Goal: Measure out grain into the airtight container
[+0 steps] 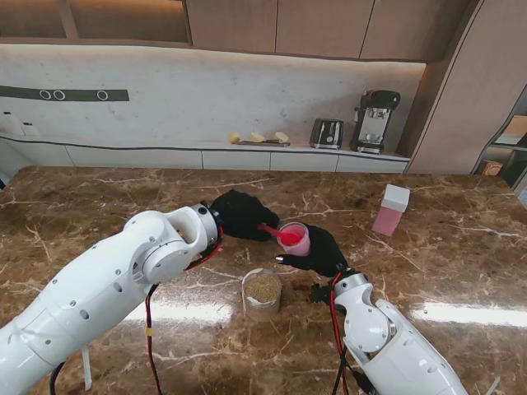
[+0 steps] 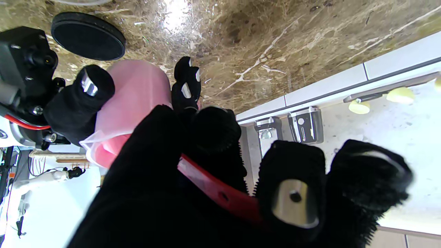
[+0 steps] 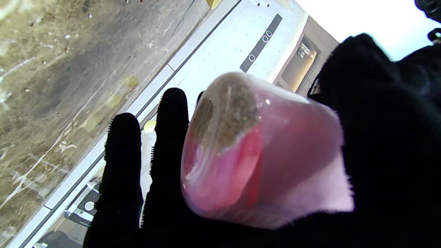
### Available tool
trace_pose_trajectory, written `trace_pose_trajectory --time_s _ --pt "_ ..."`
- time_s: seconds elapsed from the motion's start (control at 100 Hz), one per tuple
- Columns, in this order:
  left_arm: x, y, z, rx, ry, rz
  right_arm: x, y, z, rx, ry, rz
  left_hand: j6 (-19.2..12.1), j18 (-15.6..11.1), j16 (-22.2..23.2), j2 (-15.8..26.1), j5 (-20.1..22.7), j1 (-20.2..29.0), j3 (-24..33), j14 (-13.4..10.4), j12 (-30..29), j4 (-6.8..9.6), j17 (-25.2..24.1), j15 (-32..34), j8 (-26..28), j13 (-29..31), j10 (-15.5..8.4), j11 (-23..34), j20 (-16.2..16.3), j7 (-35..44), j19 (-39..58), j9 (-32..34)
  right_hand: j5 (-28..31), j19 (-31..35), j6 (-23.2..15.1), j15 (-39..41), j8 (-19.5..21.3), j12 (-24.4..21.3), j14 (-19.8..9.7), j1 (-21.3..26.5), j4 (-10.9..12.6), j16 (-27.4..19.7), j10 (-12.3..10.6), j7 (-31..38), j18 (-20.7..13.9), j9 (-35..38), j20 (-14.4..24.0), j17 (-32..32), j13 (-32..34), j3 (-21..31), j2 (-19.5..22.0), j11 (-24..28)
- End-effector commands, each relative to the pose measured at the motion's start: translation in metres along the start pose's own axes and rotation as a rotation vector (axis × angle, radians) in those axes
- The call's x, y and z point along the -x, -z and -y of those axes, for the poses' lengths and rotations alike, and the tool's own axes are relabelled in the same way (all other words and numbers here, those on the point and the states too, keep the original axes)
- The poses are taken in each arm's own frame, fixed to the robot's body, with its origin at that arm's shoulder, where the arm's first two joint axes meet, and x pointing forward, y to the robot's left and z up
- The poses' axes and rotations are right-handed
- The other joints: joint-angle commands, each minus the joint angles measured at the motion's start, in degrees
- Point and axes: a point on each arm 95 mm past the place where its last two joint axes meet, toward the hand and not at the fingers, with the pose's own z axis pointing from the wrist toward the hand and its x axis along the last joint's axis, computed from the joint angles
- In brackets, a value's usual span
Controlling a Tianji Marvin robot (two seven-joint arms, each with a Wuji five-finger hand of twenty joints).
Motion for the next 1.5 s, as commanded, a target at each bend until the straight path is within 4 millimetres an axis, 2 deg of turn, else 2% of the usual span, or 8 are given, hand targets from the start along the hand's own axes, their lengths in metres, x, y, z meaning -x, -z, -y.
trace_pose_trajectory --time_s 0.0,0.62,0.89,1.02,1.12,1.28,1.37,1.49 --pt "0.002 0.000 -0.007 0.010 0.013 0.007 0.002 0.003 0.004 -0.014 -0.008 0.014 -10.9 3.8 0.4 -0.8 3.4 1.4 8.0 1.8 0.5 -0.32 0.6 5.6 4.1 2.9 0.1 2.6 0.6 2.1 2.8 1.5 5.2 -1.1 -8.0 0.5 0.5 0.2 -0.3 4.4 -1.5 0.2 -0.6 3.6 0.1 -0.4 0.1 -0.5 0.6 10.6 12.3 -0.1" --pt "0.011 0.002 -0.020 0.027 0.108 0.046 0.003 0.003 0.004 -0.014 -0.008 0.016 -11.1 7.3 0.5 0.9 4.9 -0.4 17.1 2.2 -1.5 4.08 1.1 4.9 3.4 2.9 1.4 3.5 0.9 5.8 1.1 -0.6 5.1 -1.1 -8.0 0.5 0.5 0.2 -0.2 4.4 -1.5 0.2 -0.6 3.5 0.0 -0.4 0.2 -0.5 0.6 10.4 12.5 -0.1" --pt "0.012 0.003 -0.020 0.022 0.136 0.065 0.003 0.003 0.004 -0.012 -0.006 0.016 -8.6 2.3 0.0 -4.1 -2.4 1.2 11.3 -2.1 -3.0 0.44 2.4 5.0 -5.1 3.0 -0.4 0.4 -1.5 -1.4 3.0 -0.2 5.2 -1.1 -8.0 0.5 0.5 0.2 -0.3 4.4 -1.5 0.2 -0.7 3.6 0.1 -0.4 0.2 -0.5 0.6 10.5 12.3 -0.1" --pt "0.012 0.004 -0.020 0.039 0.197 0.075 0.003 0.003 0.004 -0.013 -0.004 0.017 -4.3 0.0 -0.6 -13.1 -5.5 -10.3 22.6 -4.5 -9.0 1.52 2.2 4.0 -18.7 3.0 1.5 -8.1 -2.5 -1.8 3.1 -4.0 5.1 -1.1 -8.0 0.5 0.5 0.2 -0.4 4.6 -1.5 0.2 -0.7 3.6 0.1 -0.4 0.2 -0.5 0.6 10.6 12.2 -0.1" --pt "0.012 0.006 -0.020 0.040 0.260 0.086 0.003 0.003 0.004 -0.013 -0.003 0.017 -0.9 -1.5 -1.1 -16.0 -6.9 -18.3 18.7 -6.2 -11.7 0.36 2.5 3.4 -21.3 3.1 1.7 -10.6 -3.2 -2.1 3.1 -6.6 5.1 -1.1 -8.1 0.5 0.5 0.2 -0.4 4.6 -1.5 0.2 -0.7 3.6 0.1 -0.4 0.2 -0.5 0.6 10.6 12.2 -0.1" --pt "0.013 0.009 -0.020 0.039 0.354 0.110 0.003 0.003 0.004 -0.013 -0.003 0.017 1.1 -3.3 -1.0 -11.0 -6.7 -26.3 9.5 -8.4 -13.8 0.74 2.3 2.9 -22.2 3.1 2.6 -11.4 -3.8 -4.0 4.3 -8.5 5.1 -1.1 -8.0 0.5 0.5 0.2 -0.3 4.7 -1.5 0.2 -0.7 3.5 0.1 -0.5 0.1 -0.5 0.6 10.6 12.1 -0.1" --pt "0.012 0.009 -0.020 0.050 0.435 0.132 0.003 0.002 0.004 -0.016 -0.002 0.016 1.6 -3.0 -0.4 2.3 -5.8 -23.6 -9.8 -8.7 -13.5 4.00 0.9 2.7 -21.9 3.0 4.4 -12.2 -2.7 -5.4 5.0 -9.2 5.1 -1.1 -8.2 0.5 0.5 0.2 -0.4 4.7 -1.5 0.2 -0.7 3.5 0.0 -0.4 0.2 -0.4 0.6 10.7 12.0 -0.1" --pt "0.011 0.008 -0.020 0.044 0.500 0.143 0.003 0.002 0.005 -0.018 0.000 0.016 0.1 -2.2 0.5 9.9 -3.2 -23.6 -9.0 -7.5 -12.9 5.03 0.2 2.8 -20.0 3.0 5.2 -11.8 -1.8 -4.4 6.1 -8.7 5.1 -1.1 -8.1 0.5 0.5 0.2 -0.3 4.8 -1.5 0.2 -0.7 3.5 0.1 -0.5 0.1 -0.5 0.6 10.7 12.0 -0.1"
